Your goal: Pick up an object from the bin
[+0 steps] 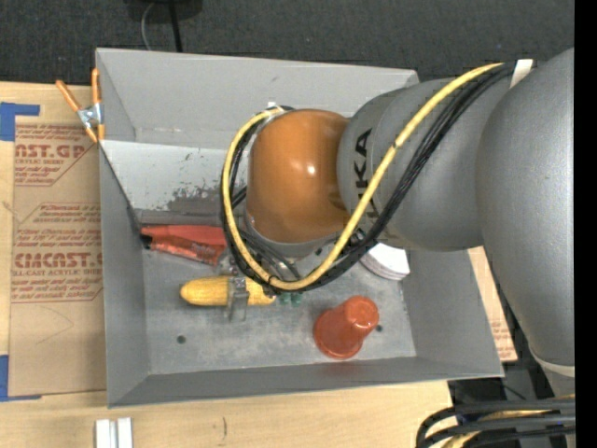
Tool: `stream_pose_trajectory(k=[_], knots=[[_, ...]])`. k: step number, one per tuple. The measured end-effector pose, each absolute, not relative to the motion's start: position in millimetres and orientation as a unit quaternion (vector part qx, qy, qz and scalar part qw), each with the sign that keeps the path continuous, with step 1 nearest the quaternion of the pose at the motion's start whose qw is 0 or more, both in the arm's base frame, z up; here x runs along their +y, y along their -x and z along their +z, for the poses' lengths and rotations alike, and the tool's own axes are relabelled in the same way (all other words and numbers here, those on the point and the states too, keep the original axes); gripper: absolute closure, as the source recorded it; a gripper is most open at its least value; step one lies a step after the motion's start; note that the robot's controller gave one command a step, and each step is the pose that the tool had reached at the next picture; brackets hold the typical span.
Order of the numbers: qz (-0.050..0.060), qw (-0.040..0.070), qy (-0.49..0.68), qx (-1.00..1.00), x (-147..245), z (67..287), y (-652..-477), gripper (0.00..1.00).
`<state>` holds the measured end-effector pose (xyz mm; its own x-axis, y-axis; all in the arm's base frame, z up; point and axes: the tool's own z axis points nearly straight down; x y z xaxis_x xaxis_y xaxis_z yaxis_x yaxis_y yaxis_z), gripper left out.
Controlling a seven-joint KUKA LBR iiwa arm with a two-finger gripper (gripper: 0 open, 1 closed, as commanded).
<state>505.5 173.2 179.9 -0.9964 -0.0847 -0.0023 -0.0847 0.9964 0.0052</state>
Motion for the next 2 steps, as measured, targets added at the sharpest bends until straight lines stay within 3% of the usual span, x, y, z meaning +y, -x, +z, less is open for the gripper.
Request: stream_pose_trajectory(k=[1,2], knots=[[0.003,0.001,0.042,0.999,173.2,179.8,-505.3,1.00],[0.003,0.003,0.028,1.000,179.3,316.4,-502.8,1.00]])
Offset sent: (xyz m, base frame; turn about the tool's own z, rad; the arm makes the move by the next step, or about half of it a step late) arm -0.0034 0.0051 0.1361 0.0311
